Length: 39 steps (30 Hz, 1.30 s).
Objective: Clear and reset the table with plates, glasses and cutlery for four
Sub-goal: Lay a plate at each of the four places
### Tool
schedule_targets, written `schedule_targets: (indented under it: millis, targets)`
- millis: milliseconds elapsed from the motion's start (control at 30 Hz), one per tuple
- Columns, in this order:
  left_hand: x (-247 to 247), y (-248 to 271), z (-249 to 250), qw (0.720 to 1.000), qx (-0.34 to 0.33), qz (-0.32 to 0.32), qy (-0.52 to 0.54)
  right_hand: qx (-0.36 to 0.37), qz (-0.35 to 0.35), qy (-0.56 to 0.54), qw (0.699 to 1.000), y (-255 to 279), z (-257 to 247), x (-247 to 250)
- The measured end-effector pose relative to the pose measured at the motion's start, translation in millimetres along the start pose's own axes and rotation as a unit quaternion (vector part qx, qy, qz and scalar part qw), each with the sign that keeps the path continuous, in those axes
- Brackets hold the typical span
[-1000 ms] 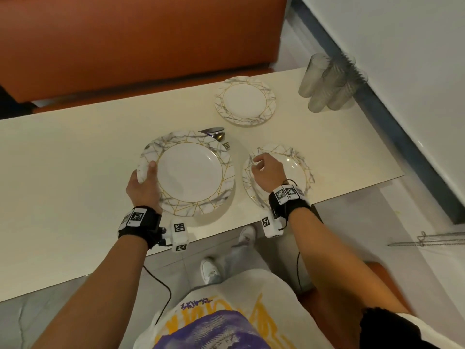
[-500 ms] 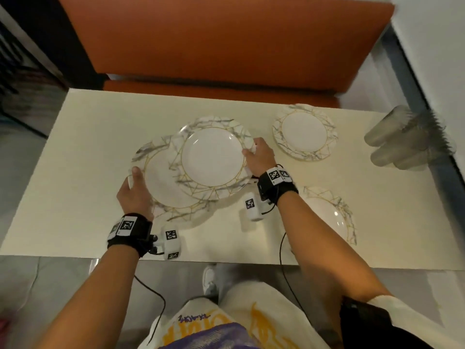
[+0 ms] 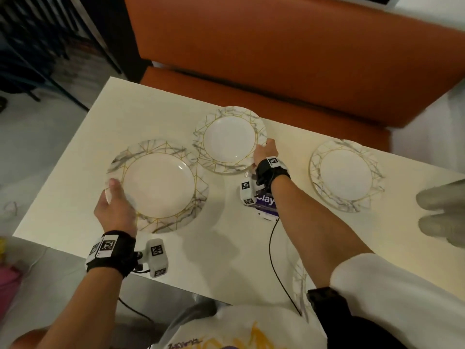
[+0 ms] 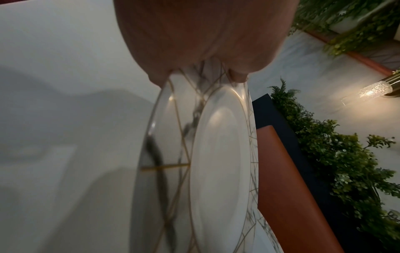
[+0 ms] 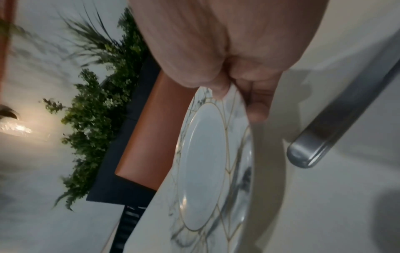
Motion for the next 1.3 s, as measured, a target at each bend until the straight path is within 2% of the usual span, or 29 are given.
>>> schedule_targets:
  millis: [233, 433, 567, 633, 700, 767, 867, 967, 1100, 1233, 1300]
  targets:
    - [-10, -10, 4, 1.0, -0.002, -0.001, 0.012, -0.014, 0.016, 0.071, 0.997, -28, -2, -17]
    - [-20, -10, 6, 1.0, -0.005, -0.014, 0.013, -0.015, 0.011, 0.106, 0.994, -78, 24, -36]
    - [-22, -8, 7, 1.0, -0.011, -0.021, 0.014, -0.012, -0.003, 0.134, 0.991, -22, -4, -18]
    - [-20, -9, 3, 1.0, -0.007, -0.02, 0.02, 0.036, 0.022, 0.188, 0.981, 4, -20, -6]
    - [-19, -12, -2, 0.999, 0.001, -0.023, 0.031, 0.115, 0.033, 0.181, 0.976, 32, -32, -4]
    - [-20, -14, -8, 0.999, 0.005, -0.033, 0.025, 0.184, -0.017, 0.129, 0.974, 61, -35, -20]
    - [-27, -12, -20, 0.998, 0.023, -0.063, 0.006, 0.226, -0.124, 0.11, 0.96, 106, -29, -57]
    - [-32, -14, -41, 0.993, 0.055, -0.104, -0.011, 0.208, -0.17, 0.125, 0.955, 128, -1, -82]
    - [-22, -20, -71, 0.982, 0.093, -0.136, -0.088, 0.171, -0.143, 0.132, 0.966, 144, 50, -78]
    - [-8, -24, -91, 0.939, 0.054, -0.198, -0.278, 0.141, -0.121, 0.134, 0.973, 162, 96, -71]
    - [-2, -24, -97, 0.917, 0.038, -0.213, -0.335, 0.127, -0.109, 0.138, 0.976, 170, 111, -72]
Point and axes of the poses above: each hand's wrist, its own y-axis away from the middle knuckle, its own x-axis out of the back of the hand, z = x × y, the point moved 10 cm from there along -y, towards the middle knuckle, and after that the axes turned 8 degrees about -z, right-handed, at the moved point
